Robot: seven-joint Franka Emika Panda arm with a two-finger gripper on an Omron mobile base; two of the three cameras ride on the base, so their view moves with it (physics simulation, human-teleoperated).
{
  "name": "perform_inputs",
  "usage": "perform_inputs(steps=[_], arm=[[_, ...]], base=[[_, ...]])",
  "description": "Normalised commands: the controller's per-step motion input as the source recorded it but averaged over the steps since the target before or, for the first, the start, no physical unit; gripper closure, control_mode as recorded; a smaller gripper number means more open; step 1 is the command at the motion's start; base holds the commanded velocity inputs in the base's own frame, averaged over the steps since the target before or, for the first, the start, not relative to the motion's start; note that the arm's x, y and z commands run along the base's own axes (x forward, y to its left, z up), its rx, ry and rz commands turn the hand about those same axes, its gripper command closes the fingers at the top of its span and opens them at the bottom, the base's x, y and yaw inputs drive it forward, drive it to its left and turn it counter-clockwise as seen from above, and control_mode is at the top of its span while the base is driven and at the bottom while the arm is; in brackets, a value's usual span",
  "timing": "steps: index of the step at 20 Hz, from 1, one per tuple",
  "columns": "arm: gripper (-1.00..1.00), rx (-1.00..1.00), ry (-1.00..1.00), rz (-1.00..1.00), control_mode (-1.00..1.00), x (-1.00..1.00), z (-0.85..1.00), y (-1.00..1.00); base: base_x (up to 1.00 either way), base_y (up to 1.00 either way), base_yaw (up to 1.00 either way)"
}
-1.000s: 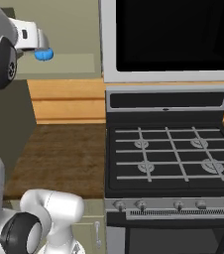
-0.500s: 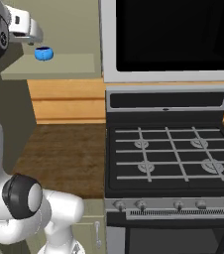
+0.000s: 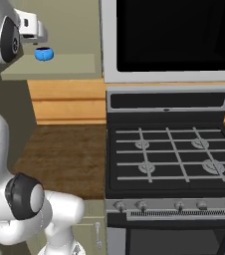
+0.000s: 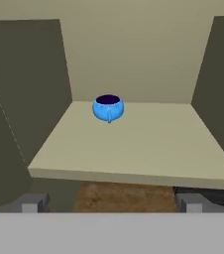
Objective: Gather all objects into one cabinet and sort the glasses and bowls to opposite sides.
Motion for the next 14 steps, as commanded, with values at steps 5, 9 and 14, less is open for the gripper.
perform_inputs(steps=[5, 9, 14], arm=[[-1.00, 0.00, 0.04, 0.04, -1.00, 0.05, -0.02, 0.24], [-1.00, -0.04, 0.12, 0.00, -1.00, 0.23, 0.10, 0.18], [-1.00, -0.10, 0.18, 0.00, -1.00, 0.35, 0.04, 0.06]], base=[[0.00, 0.00, 0.00], [0.00, 0.00, 0.00], [0.00, 0.00, 0.00]])
